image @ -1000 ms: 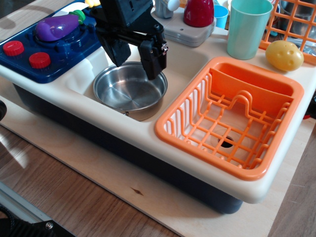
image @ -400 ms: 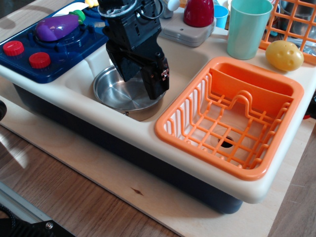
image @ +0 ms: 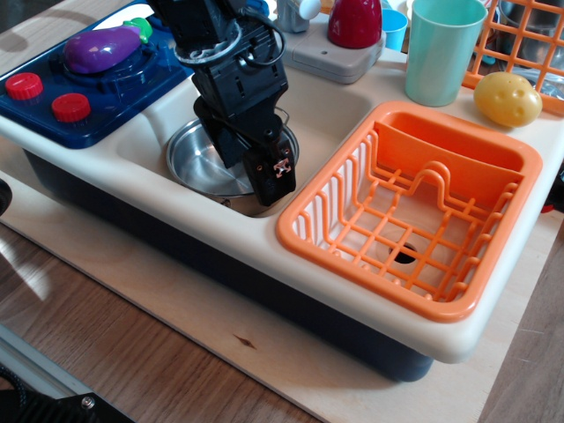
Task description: Put pan from sink into drying rack
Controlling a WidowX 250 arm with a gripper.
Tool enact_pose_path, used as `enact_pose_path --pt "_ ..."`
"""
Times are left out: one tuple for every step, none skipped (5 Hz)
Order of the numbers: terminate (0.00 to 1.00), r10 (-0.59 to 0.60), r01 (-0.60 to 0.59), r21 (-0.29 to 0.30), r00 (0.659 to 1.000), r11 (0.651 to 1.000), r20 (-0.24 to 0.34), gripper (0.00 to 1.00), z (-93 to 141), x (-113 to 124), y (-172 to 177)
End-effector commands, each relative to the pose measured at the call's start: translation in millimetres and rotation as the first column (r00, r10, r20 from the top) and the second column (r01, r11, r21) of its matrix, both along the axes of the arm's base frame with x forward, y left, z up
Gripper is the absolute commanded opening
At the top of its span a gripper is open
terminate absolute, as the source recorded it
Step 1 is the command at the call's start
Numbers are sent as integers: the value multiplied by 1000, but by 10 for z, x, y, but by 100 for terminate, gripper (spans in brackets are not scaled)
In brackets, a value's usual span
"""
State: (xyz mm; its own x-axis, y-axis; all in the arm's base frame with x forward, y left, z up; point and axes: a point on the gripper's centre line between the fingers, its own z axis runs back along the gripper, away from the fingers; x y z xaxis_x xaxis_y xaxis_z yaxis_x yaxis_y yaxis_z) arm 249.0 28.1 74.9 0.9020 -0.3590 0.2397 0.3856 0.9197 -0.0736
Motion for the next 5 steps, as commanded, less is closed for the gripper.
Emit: enact_pose_path --pt "0 -46 46 13 999 999 18 100 -107 16 -31" --pt "0 -53 52 23 999 998 13 0 -198 29 -28" --pt "0 -50 49 26 999 998 0 0 -156 66 -26" --pt "0 -40 40 34 999 999 -6 0 -59 97 -45" --pt "0 -12 12 64 1000 998 -6 0 177 128 -80"
